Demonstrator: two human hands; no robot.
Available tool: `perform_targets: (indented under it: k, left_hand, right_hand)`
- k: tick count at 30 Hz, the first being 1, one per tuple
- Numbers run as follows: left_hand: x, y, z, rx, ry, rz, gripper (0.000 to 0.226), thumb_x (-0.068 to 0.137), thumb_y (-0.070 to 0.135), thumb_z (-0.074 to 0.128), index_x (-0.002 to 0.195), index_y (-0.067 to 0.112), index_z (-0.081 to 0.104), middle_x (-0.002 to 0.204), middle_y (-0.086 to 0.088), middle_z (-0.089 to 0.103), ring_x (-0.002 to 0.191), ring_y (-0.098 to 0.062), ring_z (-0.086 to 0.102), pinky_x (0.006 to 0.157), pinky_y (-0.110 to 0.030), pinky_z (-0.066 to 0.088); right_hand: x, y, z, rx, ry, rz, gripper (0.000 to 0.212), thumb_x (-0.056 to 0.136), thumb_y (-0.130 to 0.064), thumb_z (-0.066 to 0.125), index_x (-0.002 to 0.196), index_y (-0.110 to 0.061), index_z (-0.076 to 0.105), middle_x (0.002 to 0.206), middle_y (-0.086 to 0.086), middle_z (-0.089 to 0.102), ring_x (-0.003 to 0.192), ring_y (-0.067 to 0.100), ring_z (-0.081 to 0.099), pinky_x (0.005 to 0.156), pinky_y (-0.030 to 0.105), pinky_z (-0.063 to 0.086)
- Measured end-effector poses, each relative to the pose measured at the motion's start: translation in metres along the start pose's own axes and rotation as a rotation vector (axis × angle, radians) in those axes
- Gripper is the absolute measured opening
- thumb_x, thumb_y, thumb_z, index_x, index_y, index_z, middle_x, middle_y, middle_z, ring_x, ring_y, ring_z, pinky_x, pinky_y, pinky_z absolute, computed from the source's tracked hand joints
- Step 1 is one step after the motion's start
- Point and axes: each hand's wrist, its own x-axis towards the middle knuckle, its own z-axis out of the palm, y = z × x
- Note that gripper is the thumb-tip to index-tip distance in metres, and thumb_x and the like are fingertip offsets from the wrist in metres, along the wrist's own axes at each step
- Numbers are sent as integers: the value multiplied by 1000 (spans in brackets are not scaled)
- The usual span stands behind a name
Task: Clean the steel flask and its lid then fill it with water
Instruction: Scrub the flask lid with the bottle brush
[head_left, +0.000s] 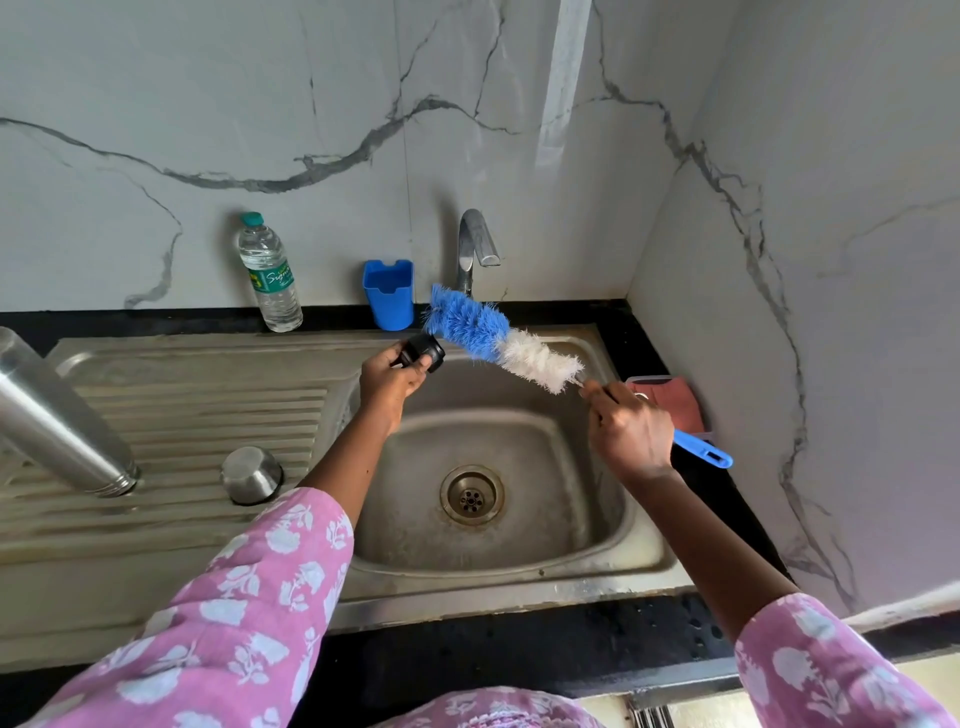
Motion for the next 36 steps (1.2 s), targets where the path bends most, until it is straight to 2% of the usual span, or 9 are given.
perform_targets:
  k: [5, 10, 17, 23, 26, 29, 33, 36]
  left_hand:
    - [10, -7, -2, 279, 66, 60, 56, 74, 1, 77, 126, 3, 58, 113, -13, 66, 104, -27, 64, 95, -43, 51]
    - [12, -4, -4, 327, 146, 74, 58, 68, 6, 82, 122, 3, 61, 113, -14, 67, 100, -26, 66, 93, -42, 52]
    - [5, -6, 3, 370, 119, 111, 56, 63, 6, 85, 115, 3, 64, 108, -14, 68, 100, -27, 66, 93, -44, 51]
    - [7, 1, -6, 360, 176, 117, 57, 66, 8, 84, 119, 5, 63, 112, -13, 67, 99, -23, 64, 93, -39, 52]
    - [2, -1, -6, 360, 162, 129, 55, 68, 6, 82, 120, 4, 62, 110, -8, 66, 98, -20, 63, 93, -36, 51]
    - [-2, -4, -1, 368, 128, 158, 56, 69, 5, 80, 122, 6, 62, 112, -11, 66, 100, -20, 62, 95, -36, 50]
    - [1, -3, -2, 293, 134, 143, 53, 74, 3, 77, 124, 4, 60, 109, -6, 65, 100, -20, 62, 97, -39, 50]
    - [5, -4, -11, 213, 134, 114, 49, 76, 3, 75, 123, 4, 61, 107, -9, 67, 99, -25, 65, 94, -44, 51]
  right_hand:
    - [0, -9, -1, -39, -6, -30, 28, 73, -10, 47, 81, -15, 73, 59, 2, 58, 37, 26, 51, 33, 18, 27]
    - [-12, -3, -2, -65, -7, -120, 29, 76, -9, 46, 84, -12, 73, 60, 4, 57, 39, 26, 53, 31, 21, 28]
    - [-3, -9, -4, -110, -24, -116, 29, 71, -10, 48, 85, -11, 74, 60, 4, 57, 38, 25, 53, 33, 18, 28]
    - [-12, -1, -7, -66, 10, -152, 29, 77, -7, 45, 83, -11, 73, 59, 3, 56, 40, 25, 52, 33, 21, 30]
    - [-10, -1, -7, -54, 7, -137, 31, 75, -7, 45, 84, -11, 74, 59, 3, 56, 40, 25, 53, 33, 21, 30]
    - [-2, -7, -5, -83, -26, -107, 29, 73, -9, 47, 85, -12, 74, 60, 3, 57, 40, 25, 53, 34, 19, 28]
    - [-3, -8, -7, -78, -27, -106, 29, 73, -8, 45, 83, -13, 73, 59, 3, 56, 39, 25, 52, 34, 19, 26]
    - [-10, -4, -9, -37, -7, -131, 30, 78, -8, 43, 81, -12, 72, 59, 3, 56, 40, 26, 52, 33, 20, 28]
